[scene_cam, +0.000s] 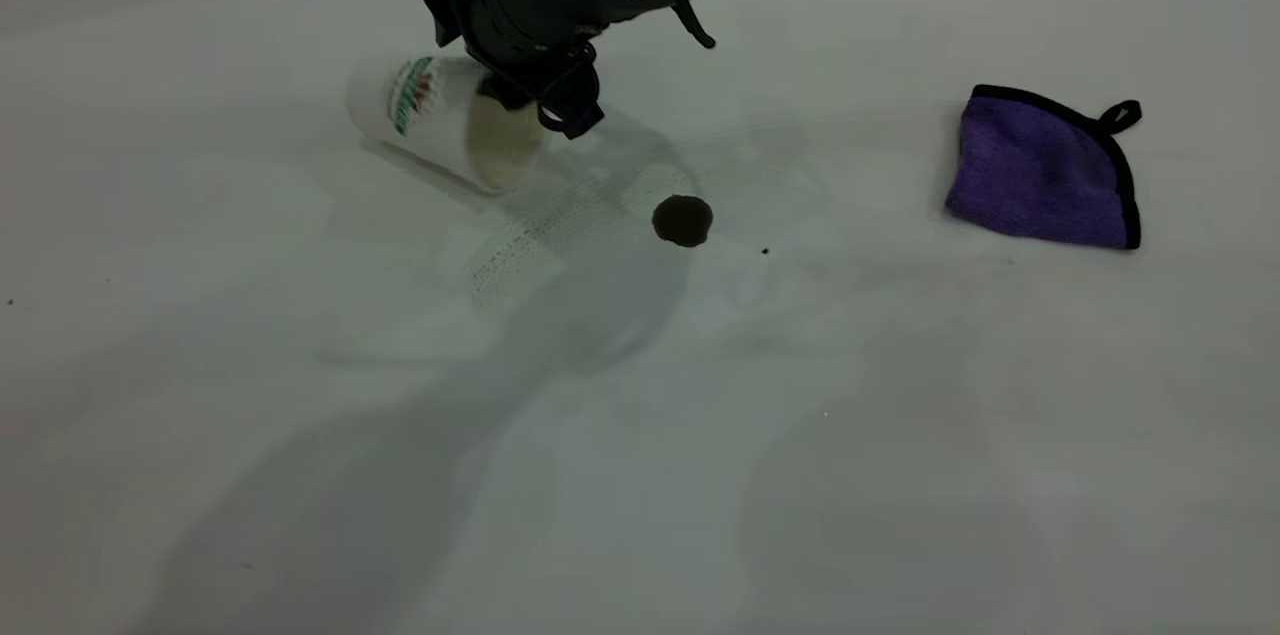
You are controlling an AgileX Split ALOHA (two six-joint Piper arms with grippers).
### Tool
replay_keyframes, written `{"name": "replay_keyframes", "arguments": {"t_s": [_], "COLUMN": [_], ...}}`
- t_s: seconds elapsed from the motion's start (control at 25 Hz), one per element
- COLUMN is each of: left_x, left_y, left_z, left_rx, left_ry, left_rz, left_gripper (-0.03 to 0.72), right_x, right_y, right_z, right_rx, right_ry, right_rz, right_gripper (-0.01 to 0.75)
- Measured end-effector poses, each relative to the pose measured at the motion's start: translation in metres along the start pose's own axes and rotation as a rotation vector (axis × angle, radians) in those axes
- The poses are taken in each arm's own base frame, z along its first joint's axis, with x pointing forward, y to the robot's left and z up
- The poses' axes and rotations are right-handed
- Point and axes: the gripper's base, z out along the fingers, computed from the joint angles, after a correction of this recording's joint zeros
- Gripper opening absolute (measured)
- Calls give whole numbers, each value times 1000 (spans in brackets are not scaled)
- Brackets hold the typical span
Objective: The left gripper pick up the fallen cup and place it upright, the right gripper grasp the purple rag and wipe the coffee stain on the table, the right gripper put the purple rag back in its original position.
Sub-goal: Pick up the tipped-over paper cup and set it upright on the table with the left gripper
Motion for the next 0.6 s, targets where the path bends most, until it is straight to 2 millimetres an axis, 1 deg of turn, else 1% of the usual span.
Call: {"name": "replay_keyframes", "arguments": {"t_s": [0.08,0.12,0.16,0.28,0.32,0.4,0.48,0.52,0.6], "left_x": [1,1,0,-7,-10,-14,-16,-15,-8], "left_y": [2,3,7,25,35,62,98,115,143], "left_z": [2,2,-1,-18,-27,-46,-64,-70,-70], "left_rx": [-5,-17,-28,-15,5,69,157,217,329], "left_ry": [6,7,5,-20,-30,-52,-76,-86,-96], "left_rz": [-4,3,7,-17,-36,-80,-137,-167,-212], "left_gripper": [141,84,52,18,16,15,15,15,15], "right_x": [0,0,0,0,0,0,0,0,0], "right_y": [0,0,0,0,0,0,0,0,0], "right_z": [0,0,0,0,0,0,0,0,0], "right_rx": [0,0,0,0,0,0,0,0,0], "right_ry": [0,0,0,0,0,0,0,0,0], "right_rz": [0,0,0,0,0,0,0,0,0], "right_gripper": [588,588,588,588,588,588,588,588,588]}}
